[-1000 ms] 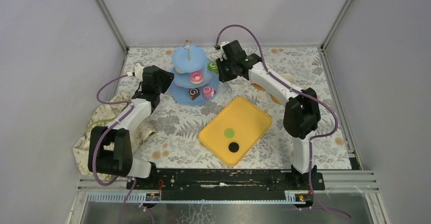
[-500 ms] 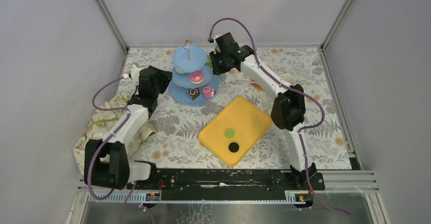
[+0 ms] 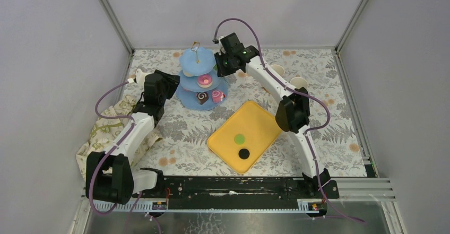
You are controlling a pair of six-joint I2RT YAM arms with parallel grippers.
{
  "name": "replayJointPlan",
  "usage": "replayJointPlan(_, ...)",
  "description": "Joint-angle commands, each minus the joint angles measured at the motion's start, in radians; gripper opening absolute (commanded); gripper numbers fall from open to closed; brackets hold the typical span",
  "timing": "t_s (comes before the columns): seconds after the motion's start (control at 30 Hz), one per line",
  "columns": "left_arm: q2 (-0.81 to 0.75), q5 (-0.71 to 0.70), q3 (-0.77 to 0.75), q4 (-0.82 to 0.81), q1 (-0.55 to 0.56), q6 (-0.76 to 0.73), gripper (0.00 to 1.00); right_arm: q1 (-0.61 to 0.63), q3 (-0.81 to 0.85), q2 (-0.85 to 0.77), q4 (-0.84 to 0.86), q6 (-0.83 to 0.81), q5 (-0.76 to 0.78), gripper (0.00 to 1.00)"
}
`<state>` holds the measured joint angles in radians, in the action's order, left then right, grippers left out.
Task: Serve the afternoon tea
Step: Place the desert on the desert table.
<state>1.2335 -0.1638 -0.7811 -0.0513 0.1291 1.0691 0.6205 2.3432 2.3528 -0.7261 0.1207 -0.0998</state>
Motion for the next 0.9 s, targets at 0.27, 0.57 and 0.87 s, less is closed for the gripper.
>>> replayJointPlan(0.27,-0.022,-0.016,0.02,-0.022,0.004,-0.009,0.58,0.027,0.076,0.013,0.018,0.022,-0.026,0.25)
replayJointPlan(0.57,-0.02,-0.017,0.017,-0.025,0.005,-0.009,0.57,0.027,0.073,0.02,0.027,0.023,-0.022,0.43)
replayJointPlan(0.87,-0.022,-0.017,0.022,-0.028,0.004,-0.011,0.58,0.027,0.069,0.028,0.022,0.022,-0.021,0.46)
